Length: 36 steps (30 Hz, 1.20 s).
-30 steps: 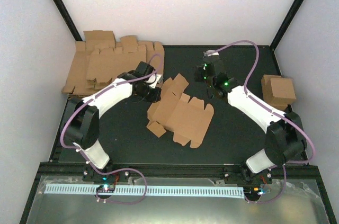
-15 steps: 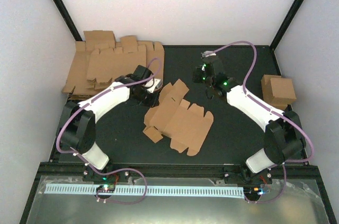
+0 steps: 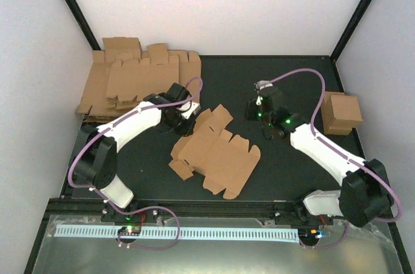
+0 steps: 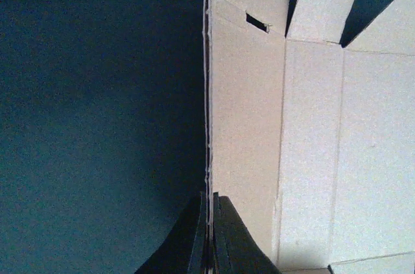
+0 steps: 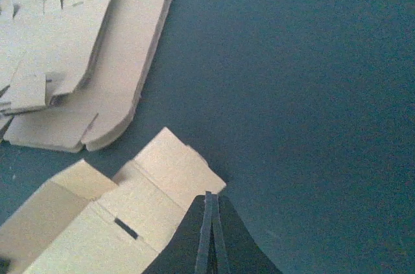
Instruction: Fold the paper box
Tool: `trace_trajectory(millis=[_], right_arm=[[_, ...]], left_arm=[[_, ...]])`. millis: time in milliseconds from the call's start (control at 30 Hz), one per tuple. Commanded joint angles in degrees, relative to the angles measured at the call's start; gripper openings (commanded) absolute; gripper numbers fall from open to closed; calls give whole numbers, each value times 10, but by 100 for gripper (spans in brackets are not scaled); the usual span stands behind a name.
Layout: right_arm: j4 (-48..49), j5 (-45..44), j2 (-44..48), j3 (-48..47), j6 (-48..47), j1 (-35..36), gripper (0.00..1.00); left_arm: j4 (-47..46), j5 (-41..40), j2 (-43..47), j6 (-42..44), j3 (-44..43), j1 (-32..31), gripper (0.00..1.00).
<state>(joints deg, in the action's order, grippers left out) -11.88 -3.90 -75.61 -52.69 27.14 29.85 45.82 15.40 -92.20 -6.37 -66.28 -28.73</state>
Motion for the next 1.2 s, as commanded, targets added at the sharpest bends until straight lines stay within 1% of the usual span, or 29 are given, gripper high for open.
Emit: trace_trajectory(millis=[0, 133, 400, 500, 733, 967, 1167], right_arm=[[-9, 23, 38, 39, 4, -3, 2], [-13, 37, 56, 62, 7, -3, 2], [-58, 49, 69, 73, 3, -3, 2], [-54, 52, 75, 85, 8, -2, 2], [-47, 98, 46, 90, 12, -3, 2], [-77, 111, 47, 91, -3, -3, 2], [-101, 129, 30, 88, -14, -3, 2]], left_arm=[[22, -27, 11, 24, -25, -13, 2], [20, -35, 12, 36, -22, -15, 2], [36, -49, 3, 52, -38, -28, 2], [37, -50, 9, 55, -40, -33, 2], [47, -64, 18, 77, -33, -36, 1], [53, -82, 30, 101, -22, -48, 2], [48, -117, 44, 109, -20, -61, 2]])
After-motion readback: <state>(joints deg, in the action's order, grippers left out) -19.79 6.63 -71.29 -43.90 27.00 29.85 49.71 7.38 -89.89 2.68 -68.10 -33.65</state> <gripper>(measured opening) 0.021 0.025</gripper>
